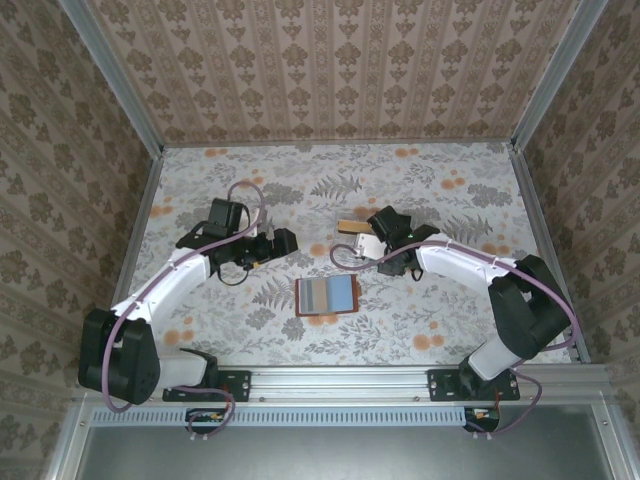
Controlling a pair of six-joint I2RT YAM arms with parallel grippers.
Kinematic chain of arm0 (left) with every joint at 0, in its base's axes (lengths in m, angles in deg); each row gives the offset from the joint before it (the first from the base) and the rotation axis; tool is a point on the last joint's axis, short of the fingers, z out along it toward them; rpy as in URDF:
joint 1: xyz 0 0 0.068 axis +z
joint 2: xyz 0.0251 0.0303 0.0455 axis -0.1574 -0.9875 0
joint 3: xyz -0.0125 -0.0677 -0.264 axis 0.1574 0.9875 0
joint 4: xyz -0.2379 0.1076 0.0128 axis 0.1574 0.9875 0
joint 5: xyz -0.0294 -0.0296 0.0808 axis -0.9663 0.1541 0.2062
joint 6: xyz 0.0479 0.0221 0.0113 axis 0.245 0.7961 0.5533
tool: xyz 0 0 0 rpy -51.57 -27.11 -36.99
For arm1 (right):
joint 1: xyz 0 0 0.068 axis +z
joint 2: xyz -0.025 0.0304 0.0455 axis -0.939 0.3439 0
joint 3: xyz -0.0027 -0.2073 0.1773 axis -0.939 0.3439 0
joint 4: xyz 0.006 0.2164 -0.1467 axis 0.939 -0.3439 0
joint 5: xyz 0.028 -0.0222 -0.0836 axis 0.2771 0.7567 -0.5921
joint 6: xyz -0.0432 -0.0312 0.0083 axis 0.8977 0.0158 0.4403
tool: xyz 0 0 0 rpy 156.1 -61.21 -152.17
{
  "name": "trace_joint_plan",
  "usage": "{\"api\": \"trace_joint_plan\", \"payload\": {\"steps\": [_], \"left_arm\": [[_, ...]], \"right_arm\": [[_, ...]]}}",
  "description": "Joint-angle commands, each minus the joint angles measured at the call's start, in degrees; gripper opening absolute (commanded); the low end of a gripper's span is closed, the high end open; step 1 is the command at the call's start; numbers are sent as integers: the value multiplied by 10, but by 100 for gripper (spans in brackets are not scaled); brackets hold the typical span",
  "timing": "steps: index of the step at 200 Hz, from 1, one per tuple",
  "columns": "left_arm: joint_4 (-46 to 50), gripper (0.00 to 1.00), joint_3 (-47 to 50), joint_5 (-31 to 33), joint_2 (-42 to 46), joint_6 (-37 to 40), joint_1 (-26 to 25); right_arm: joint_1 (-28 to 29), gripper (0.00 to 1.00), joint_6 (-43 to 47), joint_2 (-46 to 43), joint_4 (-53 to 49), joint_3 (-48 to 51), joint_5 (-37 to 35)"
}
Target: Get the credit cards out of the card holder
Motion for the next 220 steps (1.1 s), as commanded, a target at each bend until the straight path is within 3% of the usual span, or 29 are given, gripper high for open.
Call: {"api": "trace_joint_plan", "payload": {"steps": [1, 72, 111, 146, 183, 220], "left_arm": [[-11, 100, 5, -12, 8, 10, 6], [-16, 100, 8, -17, 8, 7, 7], [-26, 99, 13, -26, -5, 0, 5], [-40, 85, 17, -34, -32, -17, -1], [-38, 52, 18, -31, -59, -29, -24], [-30, 35, 20, -17, -78, -36, -54]], "right_arm": [[-6, 26, -9, 8, 18, -5, -33], [-11, 30, -63, -18, 25, -13, -29], [-4, 33, -149, -77, -3, -7, 2], [20, 28, -303, -110, -26, -14, 52], [82, 23, -448, -109, 11, 3, 71], [130, 15, -605, -50, 21, 0, 85]]}}
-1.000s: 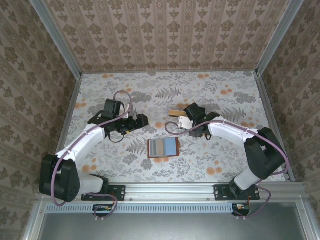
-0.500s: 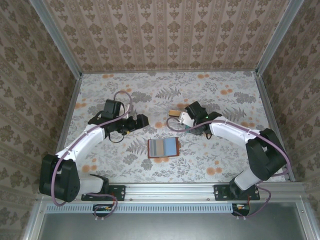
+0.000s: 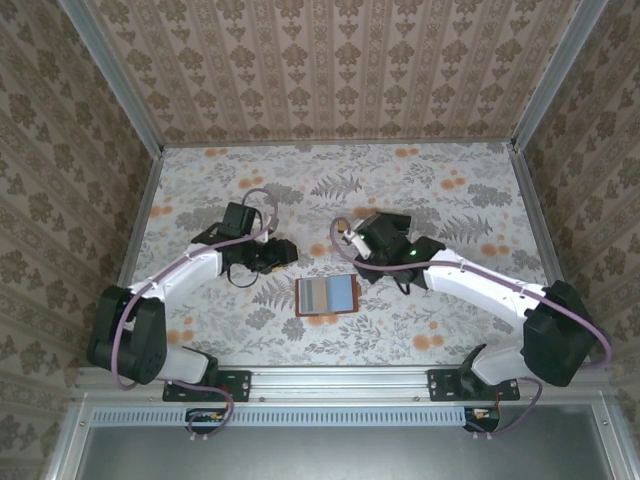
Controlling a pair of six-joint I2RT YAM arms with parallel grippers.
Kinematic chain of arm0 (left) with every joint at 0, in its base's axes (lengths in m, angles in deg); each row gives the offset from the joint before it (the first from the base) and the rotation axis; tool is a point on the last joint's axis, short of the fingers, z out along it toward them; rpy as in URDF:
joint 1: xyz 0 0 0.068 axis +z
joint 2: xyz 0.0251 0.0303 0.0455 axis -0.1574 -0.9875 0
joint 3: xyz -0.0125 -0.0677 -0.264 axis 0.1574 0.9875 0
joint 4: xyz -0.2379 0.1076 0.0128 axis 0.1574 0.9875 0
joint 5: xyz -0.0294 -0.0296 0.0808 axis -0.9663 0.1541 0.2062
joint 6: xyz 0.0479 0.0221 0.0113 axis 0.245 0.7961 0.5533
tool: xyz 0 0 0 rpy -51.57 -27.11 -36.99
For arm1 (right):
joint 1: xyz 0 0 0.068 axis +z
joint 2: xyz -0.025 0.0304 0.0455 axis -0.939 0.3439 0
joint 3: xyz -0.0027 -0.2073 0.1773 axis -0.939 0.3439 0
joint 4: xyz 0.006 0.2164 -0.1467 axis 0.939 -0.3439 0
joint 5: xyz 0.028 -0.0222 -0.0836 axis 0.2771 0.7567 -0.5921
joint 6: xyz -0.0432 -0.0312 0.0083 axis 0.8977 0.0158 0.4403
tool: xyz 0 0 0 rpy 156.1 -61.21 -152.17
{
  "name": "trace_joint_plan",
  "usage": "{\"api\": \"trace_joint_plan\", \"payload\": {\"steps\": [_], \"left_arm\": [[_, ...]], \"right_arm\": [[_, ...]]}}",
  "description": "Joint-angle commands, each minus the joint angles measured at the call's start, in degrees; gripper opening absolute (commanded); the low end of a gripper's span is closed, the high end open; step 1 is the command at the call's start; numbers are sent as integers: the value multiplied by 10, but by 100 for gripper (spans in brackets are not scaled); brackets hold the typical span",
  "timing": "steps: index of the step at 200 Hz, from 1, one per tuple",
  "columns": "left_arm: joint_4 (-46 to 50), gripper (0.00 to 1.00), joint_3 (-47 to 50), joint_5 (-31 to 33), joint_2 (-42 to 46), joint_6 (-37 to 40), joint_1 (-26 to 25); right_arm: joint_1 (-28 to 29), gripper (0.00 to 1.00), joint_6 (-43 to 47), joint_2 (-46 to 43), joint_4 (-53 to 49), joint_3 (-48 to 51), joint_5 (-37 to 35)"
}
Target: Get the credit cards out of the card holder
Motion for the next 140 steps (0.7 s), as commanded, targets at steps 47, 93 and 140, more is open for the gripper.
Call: {"api": "trace_joint_plan", "payload": {"steps": [47, 93, 140], "left_arm": [[2, 9, 20, 20, -33, -14, -56], [-1, 9, 41, 24, -38, -14, -67], [-15, 12, 54, 14, -56, -9, -79]], "right_arm": [[29, 12, -250, 113, 26, 29, 58], [35, 13, -295, 123, 73, 79, 62], [49, 13, -316, 149, 90, 88, 59]]}}
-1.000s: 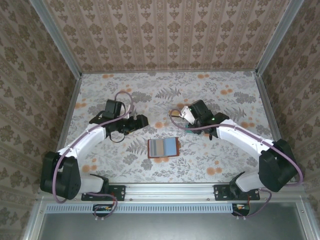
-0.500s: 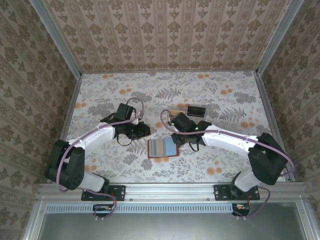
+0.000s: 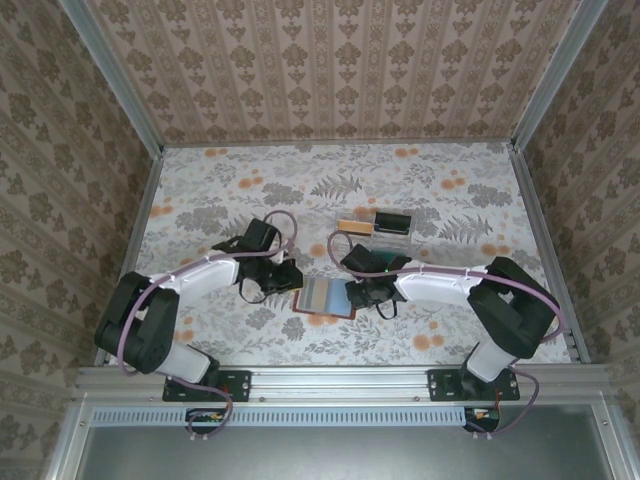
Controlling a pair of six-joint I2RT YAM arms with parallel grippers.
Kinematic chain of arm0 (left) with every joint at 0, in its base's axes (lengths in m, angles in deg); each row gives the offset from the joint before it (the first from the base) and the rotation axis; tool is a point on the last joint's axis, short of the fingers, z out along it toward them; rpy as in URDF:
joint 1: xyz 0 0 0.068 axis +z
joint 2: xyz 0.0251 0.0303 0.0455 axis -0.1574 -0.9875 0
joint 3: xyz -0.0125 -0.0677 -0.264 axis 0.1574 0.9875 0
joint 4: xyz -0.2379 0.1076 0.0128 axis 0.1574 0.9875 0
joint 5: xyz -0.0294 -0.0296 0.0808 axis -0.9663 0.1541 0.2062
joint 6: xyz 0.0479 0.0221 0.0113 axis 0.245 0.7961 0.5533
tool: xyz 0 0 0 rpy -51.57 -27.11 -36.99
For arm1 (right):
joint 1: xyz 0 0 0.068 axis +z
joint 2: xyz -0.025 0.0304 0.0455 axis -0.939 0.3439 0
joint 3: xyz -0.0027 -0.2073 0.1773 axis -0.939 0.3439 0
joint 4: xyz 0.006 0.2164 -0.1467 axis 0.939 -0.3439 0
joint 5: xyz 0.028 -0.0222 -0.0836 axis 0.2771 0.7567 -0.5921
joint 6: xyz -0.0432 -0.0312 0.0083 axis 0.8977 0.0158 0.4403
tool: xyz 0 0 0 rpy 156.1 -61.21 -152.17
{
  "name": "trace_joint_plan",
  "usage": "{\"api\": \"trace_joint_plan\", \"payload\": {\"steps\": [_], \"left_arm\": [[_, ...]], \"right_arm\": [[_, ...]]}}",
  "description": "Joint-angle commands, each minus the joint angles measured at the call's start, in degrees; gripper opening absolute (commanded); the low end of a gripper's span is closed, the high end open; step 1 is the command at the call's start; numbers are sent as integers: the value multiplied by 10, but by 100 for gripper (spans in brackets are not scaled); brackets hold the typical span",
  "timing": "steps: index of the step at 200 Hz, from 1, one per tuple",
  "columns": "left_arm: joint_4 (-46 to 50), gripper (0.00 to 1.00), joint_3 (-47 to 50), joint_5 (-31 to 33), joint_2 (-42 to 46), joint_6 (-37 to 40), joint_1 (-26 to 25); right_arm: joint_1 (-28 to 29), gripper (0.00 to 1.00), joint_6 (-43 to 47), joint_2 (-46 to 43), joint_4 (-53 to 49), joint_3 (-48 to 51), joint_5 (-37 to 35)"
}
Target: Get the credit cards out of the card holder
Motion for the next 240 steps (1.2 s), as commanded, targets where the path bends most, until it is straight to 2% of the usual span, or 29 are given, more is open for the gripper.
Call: {"api": "trace_joint_plan", "payload": {"steps": [1, 39, 65, 106, 160, 208, 240], "left_arm": [[-14, 12, 11, -5, -14, 2, -7], [-17, 17, 11, -5, -32, 8, -13], [-7, 24, 11, 25, -25, 11, -13], [-6, 28, 9, 61, -20, 14, -7], [-13, 30, 8, 54, -45, 20, -6], [-11, 31, 18, 74, 2, 14, -3], [-18, 31, 22, 70, -6, 15, 2]], "right_arm": [[10, 13, -29, 30, 12, 9, 5], [14, 13, -38, 41, 13, 5, -7], [13, 13, -37, 38, 9, 7, -9], [14, 13, -33, 39, 4, 11, -8], [15, 13, -33, 38, 3, 11, -7], [15, 13, -33, 42, 3, 12, -6], [16, 13, -33, 44, 3, 10, -6]]}}
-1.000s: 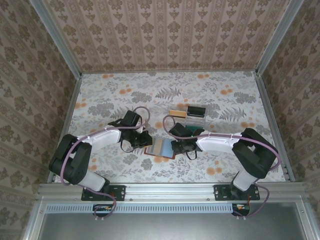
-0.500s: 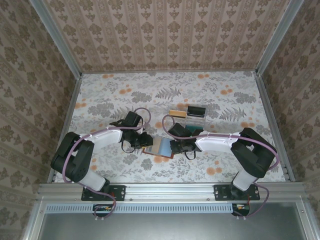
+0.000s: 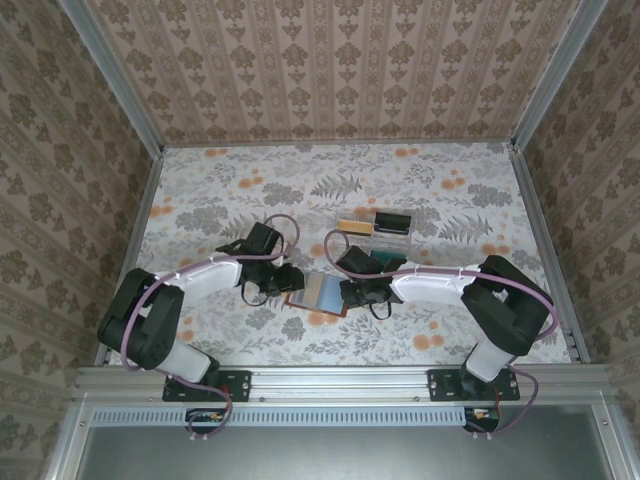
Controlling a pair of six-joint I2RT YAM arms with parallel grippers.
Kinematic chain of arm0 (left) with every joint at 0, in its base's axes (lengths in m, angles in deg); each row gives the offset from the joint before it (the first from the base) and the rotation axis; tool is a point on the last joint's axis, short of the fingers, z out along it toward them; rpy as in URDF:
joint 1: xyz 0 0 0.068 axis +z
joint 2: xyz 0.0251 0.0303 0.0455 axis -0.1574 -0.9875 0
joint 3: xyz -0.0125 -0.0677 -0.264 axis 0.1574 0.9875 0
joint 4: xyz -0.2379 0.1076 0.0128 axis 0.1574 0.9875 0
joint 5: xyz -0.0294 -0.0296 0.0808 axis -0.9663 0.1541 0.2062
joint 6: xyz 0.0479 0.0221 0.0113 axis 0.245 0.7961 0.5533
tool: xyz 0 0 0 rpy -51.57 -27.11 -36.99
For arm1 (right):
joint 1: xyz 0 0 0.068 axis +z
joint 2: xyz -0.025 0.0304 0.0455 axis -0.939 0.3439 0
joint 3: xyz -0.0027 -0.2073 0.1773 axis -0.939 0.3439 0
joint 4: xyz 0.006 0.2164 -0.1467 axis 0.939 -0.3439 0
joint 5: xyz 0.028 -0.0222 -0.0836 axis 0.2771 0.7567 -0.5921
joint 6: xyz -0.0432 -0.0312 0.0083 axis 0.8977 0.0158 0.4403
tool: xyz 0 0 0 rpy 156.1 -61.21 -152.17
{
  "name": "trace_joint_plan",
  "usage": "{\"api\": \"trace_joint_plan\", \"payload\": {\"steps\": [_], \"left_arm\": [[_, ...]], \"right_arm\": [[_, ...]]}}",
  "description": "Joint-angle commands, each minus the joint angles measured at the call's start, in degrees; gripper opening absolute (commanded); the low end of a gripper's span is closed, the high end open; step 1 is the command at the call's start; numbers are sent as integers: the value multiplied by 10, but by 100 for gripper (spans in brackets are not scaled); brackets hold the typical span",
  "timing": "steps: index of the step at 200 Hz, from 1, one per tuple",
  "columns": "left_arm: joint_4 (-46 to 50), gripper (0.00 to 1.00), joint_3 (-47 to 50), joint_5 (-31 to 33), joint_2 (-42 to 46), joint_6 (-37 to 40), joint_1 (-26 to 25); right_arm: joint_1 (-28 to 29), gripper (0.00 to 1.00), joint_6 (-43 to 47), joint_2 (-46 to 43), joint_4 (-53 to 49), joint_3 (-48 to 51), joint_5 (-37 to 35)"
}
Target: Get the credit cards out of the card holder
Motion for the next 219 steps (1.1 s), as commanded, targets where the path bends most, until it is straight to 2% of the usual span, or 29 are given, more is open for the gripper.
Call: {"api": "trace_joint_plan", "payload": {"steps": [1, 111, 144, 152, 161, 184, 219], "left_arm": [[0, 31, 8, 9, 0, 9, 6], [-41, 31, 16, -52, -36, 5, -3], [-50, 45, 16, -67, -39, 5, -6], [-52, 59, 17, -72, -38, 5, -6], [-53, 66, 17, -74, -37, 5, -6], [-55, 73, 18, -78, -35, 5, -7], [-35, 72, 13, -60, -21, 8, -8]], "right_arm": [[6, 13, -7, 28, -31, 13, -4], [10, 13, -9, 34, -30, 11, -4], [11, 13, -12, 37, -30, 11, -4], [12, 13, -12, 37, -29, 12, -4], [12, 13, -12, 38, -29, 12, -5], [12, 13, -12, 39, -30, 11, -5], [13, 14, -13, 38, -32, 10, -6]]}}
